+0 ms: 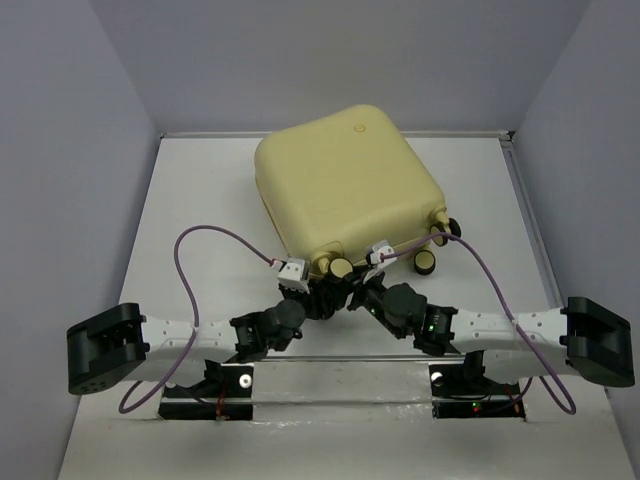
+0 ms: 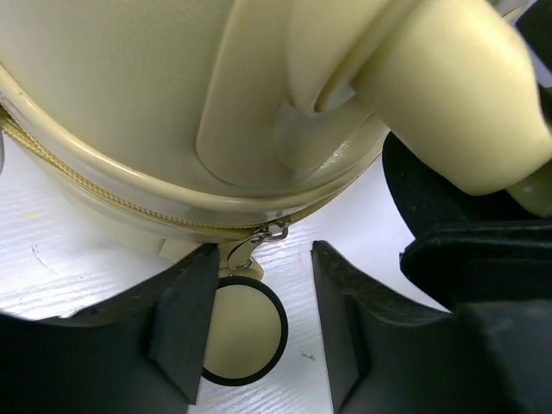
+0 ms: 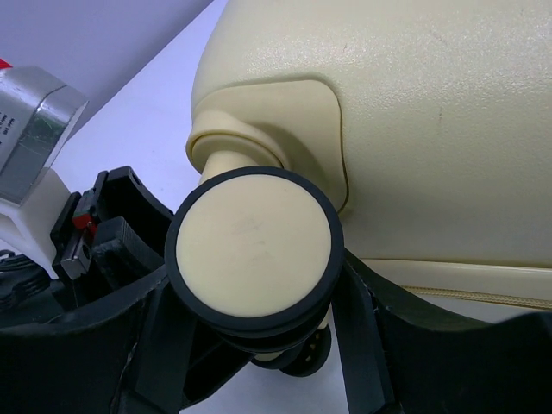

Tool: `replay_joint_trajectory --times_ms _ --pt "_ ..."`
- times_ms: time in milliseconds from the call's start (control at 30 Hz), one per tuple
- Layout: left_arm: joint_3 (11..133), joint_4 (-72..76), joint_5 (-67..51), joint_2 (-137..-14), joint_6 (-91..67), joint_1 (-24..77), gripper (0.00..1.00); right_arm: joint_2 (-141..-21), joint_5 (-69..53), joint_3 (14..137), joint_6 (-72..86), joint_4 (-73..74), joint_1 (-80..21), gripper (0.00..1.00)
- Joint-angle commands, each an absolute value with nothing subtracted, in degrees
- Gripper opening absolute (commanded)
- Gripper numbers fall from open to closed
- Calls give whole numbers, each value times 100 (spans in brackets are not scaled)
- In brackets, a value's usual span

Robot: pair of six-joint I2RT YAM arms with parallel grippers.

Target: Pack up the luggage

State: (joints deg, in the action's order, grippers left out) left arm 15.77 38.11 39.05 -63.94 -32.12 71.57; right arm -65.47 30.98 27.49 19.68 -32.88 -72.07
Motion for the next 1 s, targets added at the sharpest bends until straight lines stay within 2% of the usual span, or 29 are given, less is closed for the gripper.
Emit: replay_joint_trajectory --times_ms 0,167,200,233,433,667,967 --pt "2004 4729 4377 -6548 -2979 7128 50 -6636 2725 3138 2048 -4008 -7277 7" --pt "2065 4711 4772 -6539 -3146 7128 23 -6741 2663 3111 2118 -4087 -7330 7" --pt "2092 4659 4825 -6513 -3173 7128 13 -6759 2672 3103 2127 -4096 -7330 7" --pt "2118 4519 4912 -6495 -3164 7128 7 -6776 2672 3085 2136 -4131 -7330 7" --pt "2119 3692 5220 -6066 -3357 7128 6 -6663 2751 2962 2145 -4140 -7330 7" --pt "1477 3244 5300 -5072 -3744 7128 6 -6513 2839 2874 2127 -4069 -7330 7" --pt "1767 388 5476 -4695 -5149 6707 6 -5819 3190 2444 2276 -3754 -7330 7"
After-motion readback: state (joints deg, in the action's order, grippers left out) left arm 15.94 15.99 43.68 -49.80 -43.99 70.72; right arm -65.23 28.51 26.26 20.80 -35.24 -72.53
